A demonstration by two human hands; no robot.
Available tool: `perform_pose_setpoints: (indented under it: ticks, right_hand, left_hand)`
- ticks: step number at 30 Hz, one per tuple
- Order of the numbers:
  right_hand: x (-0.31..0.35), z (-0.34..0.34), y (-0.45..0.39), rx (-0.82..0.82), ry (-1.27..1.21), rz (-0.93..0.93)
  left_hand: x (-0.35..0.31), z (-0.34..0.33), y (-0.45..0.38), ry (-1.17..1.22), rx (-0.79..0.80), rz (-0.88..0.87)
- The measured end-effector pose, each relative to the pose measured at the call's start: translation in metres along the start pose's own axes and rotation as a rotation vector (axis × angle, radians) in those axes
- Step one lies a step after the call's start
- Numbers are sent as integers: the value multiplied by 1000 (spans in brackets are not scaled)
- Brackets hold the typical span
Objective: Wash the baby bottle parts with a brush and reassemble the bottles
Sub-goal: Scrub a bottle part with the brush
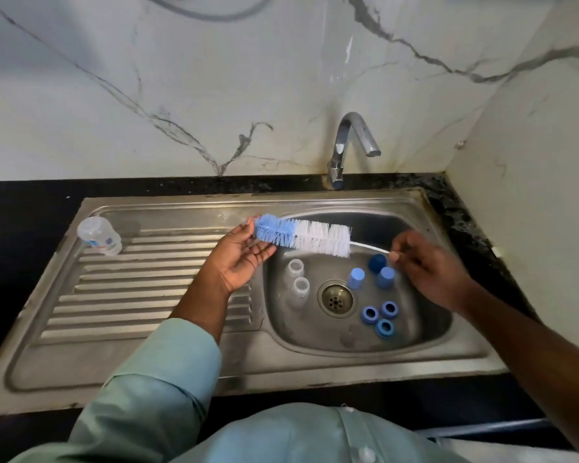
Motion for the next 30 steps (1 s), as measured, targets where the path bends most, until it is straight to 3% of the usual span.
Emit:
perform_pose_setpoints:
  ticks: [1, 3, 4, 6, 7, 8, 10, 12, 14, 16, 18, 20, 22, 25, 26, 28, 30]
  right_hand:
    - [-12, -1, 3, 15, -179, -174]
    - [-36, -10, 20, 249, -468, -554]
    - [-41, -13, 30, 381, -556, -672]
    - [-45, -9, 35, 486, -603, -709]
    - [-46, -3, 30, 465, -529, -623]
    - [-46, 6, 21, 417, -316, -413]
    - [-33, 28, 4, 203, 389, 130]
    - [-23, 39, 3, 9, 795, 480]
    - [-28, 50, -3, -79, 942, 513]
    - [-35, 67, -15, -191, 980, 459]
    - [-41, 80, -21, -224, 990, 553]
    - [-47, 82, -23, -97, 936, 653]
    - [-50, 78, -23, 62, 713, 548]
    - [-72, 57, -18, 565, -211, -181]
    - [-72, 51, -9, 660, -465, -399]
    - [-69, 44, -8, 634, -563, -493]
    - [-68, 45, -17, 480, -360, -343]
  left_hand:
    - [1, -6, 1, -26, 30, -4]
    - [2, -22, 1, -89, 91, -34]
    - [3, -31, 2, -109, 121, -45]
    - [7, -44, 2, -89, 142, -51]
    - [10, -49, 1, -75, 99, -58]
    - [14, -51, 0, -66, 6, -67]
    - [25, -52, -4, -86, -302, -69]
    - [39, -53, -7, -81, -561, -71]
    - [56, -64, -14, -19, -564, -41]
    - [70, -75, -18, 45, -464, -18]
    - [79, -80, -18, 81, -366, -31]
    - [79, -83, -16, 105, -242, -70]
    - [74, -85, -11, 95, -108, -101]
    - [66, -82, -4, 36, 50, -112]
    - [63, -82, -4, 36, 79, -115]
    - [54, -82, -4, 73, 53, -163]
    - [44, -78, -7, 134, -82, -218]
Point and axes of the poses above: each hand's wrist, its own y-axis away from the middle knuckle, its own z-axis out of the back of the hand, x = y × z, the point moved 5 cm from there along -y, towards the middle knuckle, and after that the axes turned 10 degrees about z, right-handed, at the moved point
